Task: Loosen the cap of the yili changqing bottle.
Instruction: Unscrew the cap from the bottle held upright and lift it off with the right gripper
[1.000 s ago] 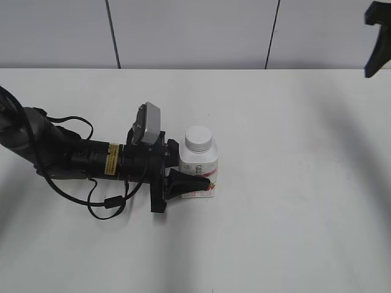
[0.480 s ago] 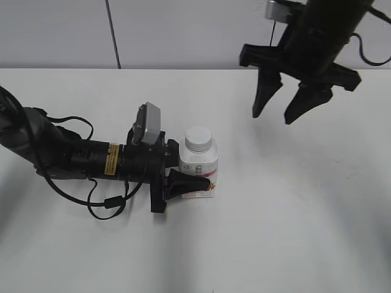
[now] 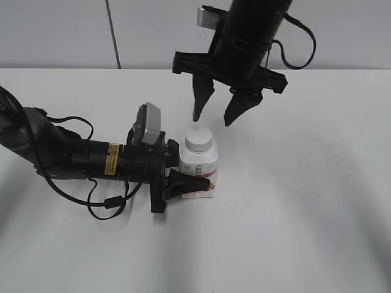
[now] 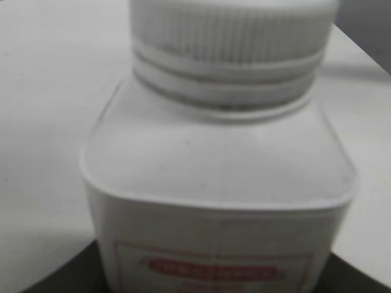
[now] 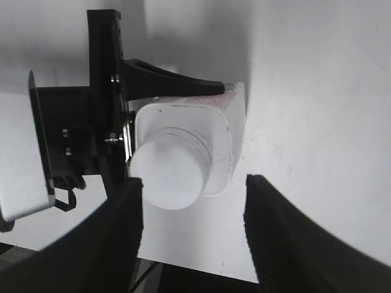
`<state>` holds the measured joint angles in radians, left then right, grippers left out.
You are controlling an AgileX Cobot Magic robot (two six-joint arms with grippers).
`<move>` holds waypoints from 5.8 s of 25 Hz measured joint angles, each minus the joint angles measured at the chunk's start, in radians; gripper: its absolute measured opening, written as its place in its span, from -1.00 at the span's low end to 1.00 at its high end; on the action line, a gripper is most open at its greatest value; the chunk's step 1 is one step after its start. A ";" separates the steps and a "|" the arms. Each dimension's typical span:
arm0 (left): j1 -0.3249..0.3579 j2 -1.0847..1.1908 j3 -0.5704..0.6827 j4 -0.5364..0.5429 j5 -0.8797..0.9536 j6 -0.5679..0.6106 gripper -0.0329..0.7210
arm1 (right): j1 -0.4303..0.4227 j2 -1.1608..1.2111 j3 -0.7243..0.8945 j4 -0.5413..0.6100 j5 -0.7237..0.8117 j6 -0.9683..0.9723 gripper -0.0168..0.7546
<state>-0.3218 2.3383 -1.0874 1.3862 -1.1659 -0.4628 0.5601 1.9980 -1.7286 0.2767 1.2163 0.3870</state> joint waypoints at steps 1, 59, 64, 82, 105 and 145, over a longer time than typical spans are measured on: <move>0.000 0.000 0.000 0.000 0.000 0.000 0.06 | 0.007 0.011 -0.010 0.000 0.000 0.003 0.15; 0.000 0.000 0.000 0.001 0.010 0.000 0.06 | 0.044 0.119 -0.053 0.006 0.004 -0.100 0.07; 0.000 0.000 0.000 0.001 0.010 0.000 0.06 | 0.044 0.119 -0.053 0.009 0.004 -0.369 0.07; 0.000 0.000 0.000 0.015 0.013 0.000 0.05 | 0.044 0.119 -0.053 0.014 0.005 -1.277 0.05; 0.000 0.000 -0.003 0.026 0.013 0.003 0.05 | 0.045 0.119 -0.054 0.008 0.014 -1.649 0.05; 0.000 0.000 -0.004 0.051 0.003 -0.005 0.05 | 0.048 0.083 -0.057 -0.034 0.010 -1.588 0.05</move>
<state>-0.3218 2.3383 -1.0915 1.4372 -1.1625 -0.4675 0.6084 2.0806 -1.7858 0.2424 1.2260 -1.2014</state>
